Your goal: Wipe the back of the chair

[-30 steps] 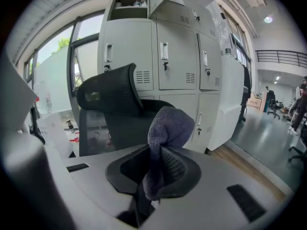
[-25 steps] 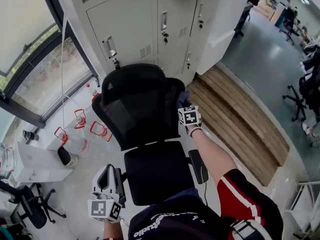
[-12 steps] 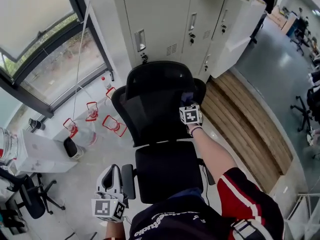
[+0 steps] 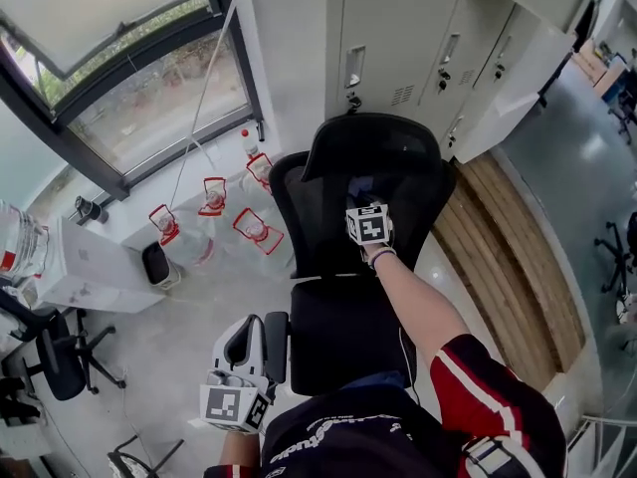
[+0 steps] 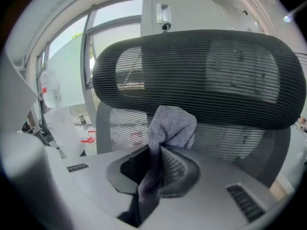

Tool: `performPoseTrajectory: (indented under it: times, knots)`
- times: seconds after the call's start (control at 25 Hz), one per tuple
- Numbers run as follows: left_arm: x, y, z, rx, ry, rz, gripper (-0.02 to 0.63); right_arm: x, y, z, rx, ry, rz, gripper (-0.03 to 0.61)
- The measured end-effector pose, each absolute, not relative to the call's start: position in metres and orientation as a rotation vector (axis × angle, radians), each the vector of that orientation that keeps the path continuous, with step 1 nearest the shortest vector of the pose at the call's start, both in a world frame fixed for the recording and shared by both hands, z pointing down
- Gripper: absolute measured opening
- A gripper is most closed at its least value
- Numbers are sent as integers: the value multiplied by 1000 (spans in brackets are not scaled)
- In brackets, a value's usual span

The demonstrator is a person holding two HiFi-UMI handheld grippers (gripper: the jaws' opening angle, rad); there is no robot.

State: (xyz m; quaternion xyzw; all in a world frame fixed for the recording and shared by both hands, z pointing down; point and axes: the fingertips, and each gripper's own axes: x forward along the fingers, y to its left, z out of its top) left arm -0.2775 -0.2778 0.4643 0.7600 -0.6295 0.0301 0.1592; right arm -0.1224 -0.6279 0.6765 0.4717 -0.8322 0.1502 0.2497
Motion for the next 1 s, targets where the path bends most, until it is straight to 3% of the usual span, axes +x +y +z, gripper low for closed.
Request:
performPoseTrajectory:
  times: [0.68,1.0]
  knots:
    - [-336,-242,474,2036,-1895,16,25,-330,-577,667,935,-2462,380,63]
    - [-321,-249,470,2107,-1838,-12,25,-315,-534,649,890,-2518,380,63]
